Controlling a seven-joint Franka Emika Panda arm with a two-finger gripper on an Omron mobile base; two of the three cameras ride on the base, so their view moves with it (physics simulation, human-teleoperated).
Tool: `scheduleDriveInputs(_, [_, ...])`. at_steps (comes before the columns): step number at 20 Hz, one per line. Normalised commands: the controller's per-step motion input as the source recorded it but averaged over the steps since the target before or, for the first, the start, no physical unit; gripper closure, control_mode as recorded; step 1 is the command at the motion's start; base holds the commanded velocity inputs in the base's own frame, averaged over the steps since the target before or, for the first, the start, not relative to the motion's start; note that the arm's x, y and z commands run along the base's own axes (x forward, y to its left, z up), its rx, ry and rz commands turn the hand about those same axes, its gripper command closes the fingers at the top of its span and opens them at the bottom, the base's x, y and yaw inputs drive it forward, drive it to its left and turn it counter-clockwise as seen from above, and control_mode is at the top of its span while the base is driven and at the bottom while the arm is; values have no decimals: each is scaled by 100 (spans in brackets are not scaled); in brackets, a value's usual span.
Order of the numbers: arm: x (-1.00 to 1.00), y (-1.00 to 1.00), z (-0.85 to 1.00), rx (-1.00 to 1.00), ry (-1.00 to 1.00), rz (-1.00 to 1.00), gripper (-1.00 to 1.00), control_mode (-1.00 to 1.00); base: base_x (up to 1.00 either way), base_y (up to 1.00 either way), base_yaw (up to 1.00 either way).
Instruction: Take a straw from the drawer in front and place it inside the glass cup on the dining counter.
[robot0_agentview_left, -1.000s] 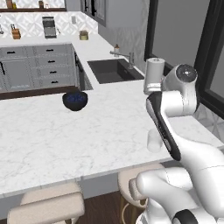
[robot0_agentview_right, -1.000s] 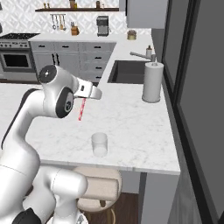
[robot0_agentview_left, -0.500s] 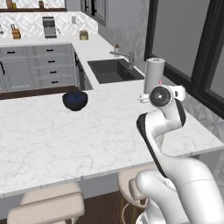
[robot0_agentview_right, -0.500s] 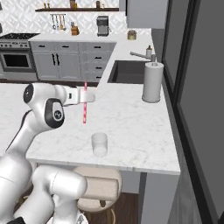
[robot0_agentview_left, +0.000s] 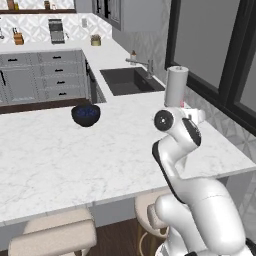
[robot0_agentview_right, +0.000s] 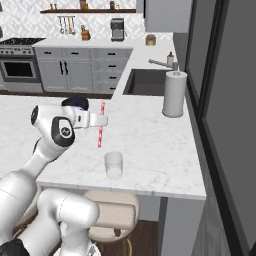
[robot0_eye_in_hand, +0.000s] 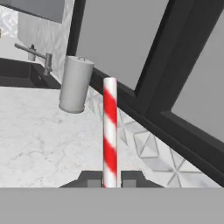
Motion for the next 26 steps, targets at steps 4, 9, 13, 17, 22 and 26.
scheduleDriveInputs(4, [55,-2,-33,-1,0,-17,100,-100,0,0,0])
scheduleDriveInputs(9, [18,-10,-31,-4,0,-16,100,-100,0,0,0])
scheduleDriveInputs(13, [1,-20,-35,-5,-2,-14,100,-100,0,0,0])
scheduleDriveInputs(17, [14,-30,-23,-5,-3,-12,100,-100,0,0,0])
scheduleDriveInputs(22, [8,-11,-31,-1,0,-10,100,-100,0,0,0])
scheduleDriveInputs(26, [12,0,-22,0,0,-8,100,-100,0,0,0])
